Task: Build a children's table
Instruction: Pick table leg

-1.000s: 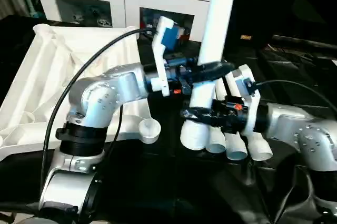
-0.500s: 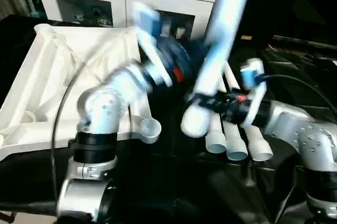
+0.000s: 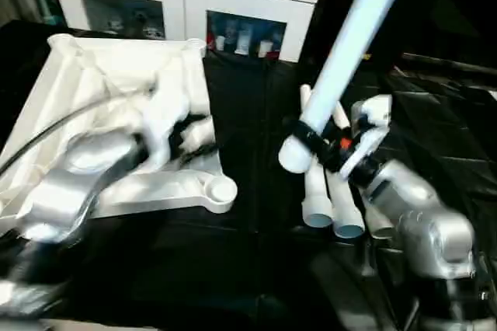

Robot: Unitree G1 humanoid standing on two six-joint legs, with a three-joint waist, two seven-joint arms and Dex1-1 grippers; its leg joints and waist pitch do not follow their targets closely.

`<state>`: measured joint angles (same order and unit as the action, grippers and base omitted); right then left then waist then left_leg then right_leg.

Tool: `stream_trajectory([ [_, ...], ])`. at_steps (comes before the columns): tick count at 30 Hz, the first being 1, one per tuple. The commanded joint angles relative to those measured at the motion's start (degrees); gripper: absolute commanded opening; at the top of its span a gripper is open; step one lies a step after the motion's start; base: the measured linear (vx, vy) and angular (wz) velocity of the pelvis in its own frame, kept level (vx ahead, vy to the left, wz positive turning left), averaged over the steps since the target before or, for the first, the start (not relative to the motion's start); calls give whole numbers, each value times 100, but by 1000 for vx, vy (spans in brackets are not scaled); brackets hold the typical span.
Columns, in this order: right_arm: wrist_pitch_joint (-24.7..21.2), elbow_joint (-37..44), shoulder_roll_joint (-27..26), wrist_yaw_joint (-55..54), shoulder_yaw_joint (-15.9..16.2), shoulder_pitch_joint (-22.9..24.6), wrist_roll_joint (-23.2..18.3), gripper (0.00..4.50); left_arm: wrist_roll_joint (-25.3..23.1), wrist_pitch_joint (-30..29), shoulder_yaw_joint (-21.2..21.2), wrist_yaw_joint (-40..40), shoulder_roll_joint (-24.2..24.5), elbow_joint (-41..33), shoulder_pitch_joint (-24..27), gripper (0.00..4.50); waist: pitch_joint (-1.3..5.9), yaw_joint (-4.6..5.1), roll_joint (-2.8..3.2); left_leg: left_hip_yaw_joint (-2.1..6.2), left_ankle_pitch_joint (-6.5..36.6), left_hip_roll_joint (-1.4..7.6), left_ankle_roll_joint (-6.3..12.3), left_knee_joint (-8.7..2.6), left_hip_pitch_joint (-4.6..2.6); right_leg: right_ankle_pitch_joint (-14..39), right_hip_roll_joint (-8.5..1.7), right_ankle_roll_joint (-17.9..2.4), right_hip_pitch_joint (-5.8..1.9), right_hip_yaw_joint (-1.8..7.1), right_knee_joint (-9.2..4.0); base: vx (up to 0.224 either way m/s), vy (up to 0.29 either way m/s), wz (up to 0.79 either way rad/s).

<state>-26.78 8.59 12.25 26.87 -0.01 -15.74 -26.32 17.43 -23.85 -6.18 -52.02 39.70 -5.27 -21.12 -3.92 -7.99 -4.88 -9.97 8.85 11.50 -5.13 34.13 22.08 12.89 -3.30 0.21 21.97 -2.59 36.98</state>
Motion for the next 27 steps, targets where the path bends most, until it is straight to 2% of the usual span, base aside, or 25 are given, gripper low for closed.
stream_trajectory([
  [1, 93, 148, 110, 58, 44, 118, 121, 186, 177, -50, -29, -482, 234, -364, 115, 318, 384, 49, 145, 46, 1371, 167, -405, -485, -174, 770, -395, -731, -135, 247, -420, 0, 0, 0],
  [3, 181, 97, 132, 138, 83, 209, 170, 186, 146, 16, -197, -811, 518, -417, 285, 318, 362, 38, 132, 45, 1567, 173, -368, -492, -190, 1060, -414, -756, -115, 256, -455, 0, 0, 0],
  [4, 306, -46, 91, 119, 89, 257, 235, 186, -389, 422, -637, -1012, 824, -50, 364, 318, 345, 19, 148, 57, 1747, 174, -349, -503, -207, 1401, -432, -696, -88, 264, -505, 0, 0, 0],
  [5, 306, -46, 91, 119, 89, 257, 235, 186, -389, 422, -637, -1012, 824, -50, 364, 318, 333, 33, 140, 62, 1831, 171, -356, -512, -195, 1574, -433, -634, -86, 271, -515, 0, 0, 0],
  [6, 352, -96, 83, 122, 92, 263, 252, 186, -593, 568, -789, -1053, 894, 125, 363, 318, 337, 36, 133, 70, 1912, 183, -391, -525, -207, 1765, -446, -572, -83, 276, -527, 0, 0, 0],
  [7, 360, -112, 83, 139, 97, 262, 245, 186, -659, 637, -829, -1084, 894, 239, 353, 318, 333, 43, 149, 74, 1982, 183, -421, -524, -224, 1863, -456, -561, -66, 282, -531, 0, 0, 0],
  [8, 355, -114, 87, 171, 94, 255, 222, 186, -842, 737, -854, -1020, 840, 505, 260, 318, 338, 39, 137, 76, 1985, 185, -429, -525, -224, 1880, -462, -577, -69, 280, -533, 0, 0, 0],
  [9, 355, -114, 87, 171, 94, 255, 222, 186, -842, 737, -854, -1020, 840, 505, 260, 318, 341, 41, 114, 72, 1979, 188, -425, -525, -223, 1873, -457, -584, -69, 278, -538, 0, 0, 0],
  [10, 346, -110, 86, 186, 89, 250, 206, 186, -998, 821, -872, -937, 808, 698, 185, 318, 353, 38, 135, 79, 1971, 193, -443, -523, -226, 1743, -464, -632, -66, 276, -516, 0, 0, 0],
  [11, 315, -108, 84, 220, 76, 241, 155, 186, -1138, 975, -893, -872, 762, 965, 87, 318, 348, 42, 82, 76, 1966, 194, -427, -526, -218, 1735, -457, -637, -70, 270, -522, 0, 0, 0],
  [13, 315, -144, 88, 299, 103, 210, 168, 186, -1288, 1202, -1022, -944, 751, 1418, -76, 318, 362, 21, 105, 75, 1880, 182, -394, -512, -225, 1618, -464, -642, -67, 277, -516, 0, 0, 0],
  [15, 335, -169, 97, 346, 128, 196, 195, 186, -1347, 1290, -1104, -979, 755, 1623, -164, 318, 370, 23, 99, 81, 1844, 183, -408, -515, -217, 1495, -462, -658, -77, 271, -496, 0, 0, 0],
  [16, 348, -177, 102, 359, 146, 198, 212, 186, -1346, 1345, -1130, -1014, 726, 1742, -230, 289, 390, 25, 97, 83, 1764, 188, -421, -514, -211, 1263, -463, -722, -88, 262, -462, 0, 0, 0],
  [19, 357, -184, 117, 387, 163, 199, 220, 186, -1346, 1401, -1141, -1103, 628, 2014, -389, 279, 401, 20, 102, 68, 1748, 189, -428, -501, -224, 1038, -465, -831, -86, 261, -443, 0, 0, 0],
  [21, 339, -173, 129, 405, 152, 194, 216, 186, -1368, 1447, -1121, -1214, 523, 2286, -534, 254, 407, 19, 92, 55, 1675, 177, -408, -493, -223, 962, -454, -837, -91, 263, -448, 0, 0, 0],
  [22, 337, -172, 130, 406, 151, 195, 215, 186, -1367, 1446, -1121, -1221, 519, 2296, -539, 243, 415, 7, 85, 67, 1535, 182, -397, -492, -200, 781, -461, -865, -123, 255, -418, 0, 0, 0],
  [24, 317, -153, 149, 439, 147, 209, 205, 186, -1346, 1444, -1147, -1395, 480, 2447, -621, 239, 409, 18, 94, 57, 1569, 177, -395, -490, -207, 818, -457, -876, -110, 255, -429, 0, 0, 0],
  [25, 285, -112, 186, 522, 180, 242, 200, 186, -1359, 1540, -1182, -1550, 438, 2679, -749, 235, 401, 12, 125, 64, 1649, 179, -409, -494, -214, 906, -463, -879, -108, 258, -438, 0, 0, 0],
  [27, 260, -61, 207, 580, 212, 278, 200, 186, -1377, 1629, -1220, -1664, 420, 2882, -873, 199, 395, 9, 114, 71, 1769, 178, -411, -501, -217, 1085, -470, -849, -115, 262, -464, 0, 0, 0],
])
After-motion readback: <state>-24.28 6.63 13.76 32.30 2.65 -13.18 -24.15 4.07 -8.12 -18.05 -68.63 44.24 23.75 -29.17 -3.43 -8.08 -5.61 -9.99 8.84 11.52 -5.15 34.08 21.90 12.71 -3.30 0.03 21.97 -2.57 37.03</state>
